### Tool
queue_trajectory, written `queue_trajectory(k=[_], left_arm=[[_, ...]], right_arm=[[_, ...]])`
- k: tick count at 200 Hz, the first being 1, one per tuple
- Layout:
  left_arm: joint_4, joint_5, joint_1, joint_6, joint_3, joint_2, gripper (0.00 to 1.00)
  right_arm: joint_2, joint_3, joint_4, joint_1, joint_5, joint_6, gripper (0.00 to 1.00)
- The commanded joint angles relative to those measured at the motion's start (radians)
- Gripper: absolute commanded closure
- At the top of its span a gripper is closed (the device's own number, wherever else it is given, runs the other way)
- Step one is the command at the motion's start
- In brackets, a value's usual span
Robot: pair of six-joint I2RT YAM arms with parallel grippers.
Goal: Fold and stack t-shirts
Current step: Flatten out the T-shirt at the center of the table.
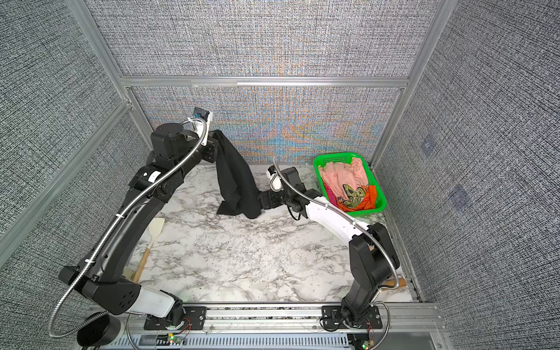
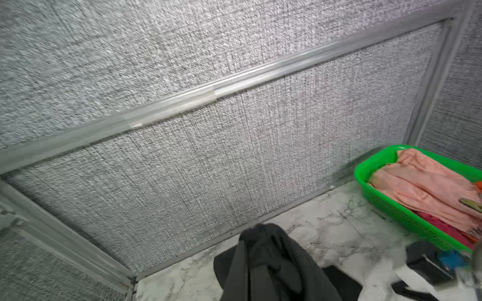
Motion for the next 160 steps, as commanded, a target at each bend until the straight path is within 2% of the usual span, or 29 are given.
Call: queue_trajectory(k=[1, 32, 56, 64, 72, 86, 94, 110, 132, 160], left_arm=[[-0.003, 0.076, 0.002, -0.036, 0.004, -0.021, 1.00], [-0.066, 0.083, 0.002, -0.072, 0.069, 0.005, 1.00], [-0.058, 0.120, 0.002, -0.094, 0.069, 0.006, 1.00], [-0.052, 0.132, 0.001, -0.102, 0.070, 0.002, 1.00], [-0.049, 0.141, 0.002, -0.110, 0.071, 0.000, 1.00], [-0.046, 0.138, 0.002, -0.111, 0.073, -0.005, 1.00], [-0.048, 0.124, 0.002, -0.103, 0.070, -0.011, 1.00], [-0.063, 0.086, 0.004, -0.081, 0.060, -0.024, 1.00], [-0.073, -0.004, 0.017, -0.026, 0.009, -0.050, 1.00], [-0.084, -0.095, 0.043, 0.031, -0.066, -0.073, 1.00]], right_arm=[[-0.005, 0.030, 0.048, 0.001, -0.051, -0.024, 0.01], [0.006, 0.051, 0.054, 0.018, -0.122, -0.026, 0.03], [0.053, 0.060, 0.042, 0.027, -0.125, -0.020, 0.13], [0.074, 0.069, 0.036, 0.028, -0.128, -0.019, 0.19], [0.089, 0.077, 0.035, 0.028, -0.140, -0.016, 0.30], [0.101, 0.095, 0.029, 0.028, -0.154, -0.018, 0.64], [0.097, 0.103, 0.015, 0.028, -0.149, -0.027, 0.81], [0.061, 0.109, -0.022, 0.023, -0.130, -0.049, 1.00], [-0.001, 0.108, -0.100, 0.001, -0.136, -0.083, 1.00], [-0.038, 0.174, -0.301, -0.051, -0.159, -0.167, 1.00]])
